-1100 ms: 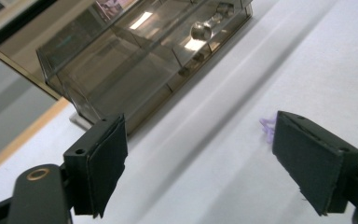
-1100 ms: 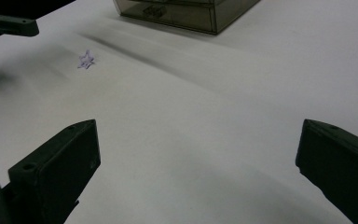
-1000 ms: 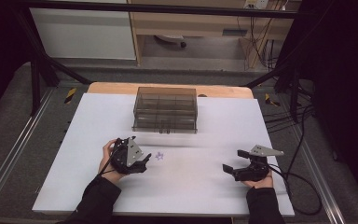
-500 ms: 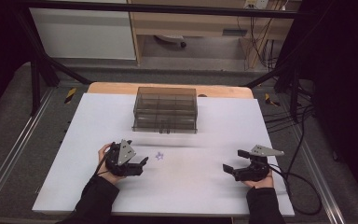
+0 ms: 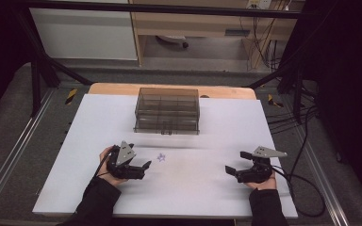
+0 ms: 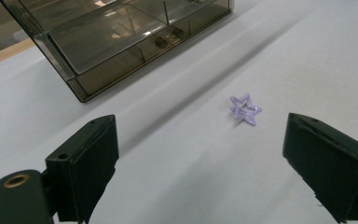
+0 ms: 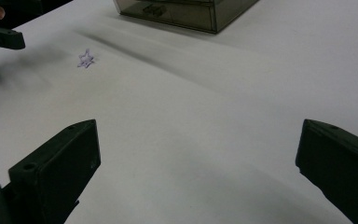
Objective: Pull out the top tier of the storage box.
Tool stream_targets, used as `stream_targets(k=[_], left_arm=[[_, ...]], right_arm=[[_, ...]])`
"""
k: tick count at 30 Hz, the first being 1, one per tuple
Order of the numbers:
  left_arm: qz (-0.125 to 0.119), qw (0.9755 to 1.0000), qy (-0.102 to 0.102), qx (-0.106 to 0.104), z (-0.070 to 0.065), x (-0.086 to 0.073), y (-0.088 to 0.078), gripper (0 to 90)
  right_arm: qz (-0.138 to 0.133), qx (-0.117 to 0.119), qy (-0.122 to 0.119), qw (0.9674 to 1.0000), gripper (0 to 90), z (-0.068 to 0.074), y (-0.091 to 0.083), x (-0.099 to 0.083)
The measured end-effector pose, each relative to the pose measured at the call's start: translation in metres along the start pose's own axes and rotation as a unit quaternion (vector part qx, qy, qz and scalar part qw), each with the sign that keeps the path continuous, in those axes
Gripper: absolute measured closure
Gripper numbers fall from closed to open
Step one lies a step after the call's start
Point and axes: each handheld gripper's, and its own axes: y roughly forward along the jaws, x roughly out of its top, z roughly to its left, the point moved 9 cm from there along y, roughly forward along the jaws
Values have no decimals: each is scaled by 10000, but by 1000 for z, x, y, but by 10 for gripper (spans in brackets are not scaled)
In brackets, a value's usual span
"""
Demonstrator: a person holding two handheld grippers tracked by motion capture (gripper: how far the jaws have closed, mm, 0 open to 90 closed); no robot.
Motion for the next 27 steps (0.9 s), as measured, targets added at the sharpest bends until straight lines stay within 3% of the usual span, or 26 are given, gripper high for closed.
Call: stream_targets(k=[13,19,27], left_arm=[[38,9997,-205,-153,-4,2,4,81],[77,9988,-429,-242,-4,4,6,82],[204,9979,-489,-369,-7,4,11,78]], right_arm=[[29,-13,8,10000,4,0,1,-1],[38,-9,-6,10000,4,0,2,-1],[26,-7,7,10000,4,0,1,-1]])
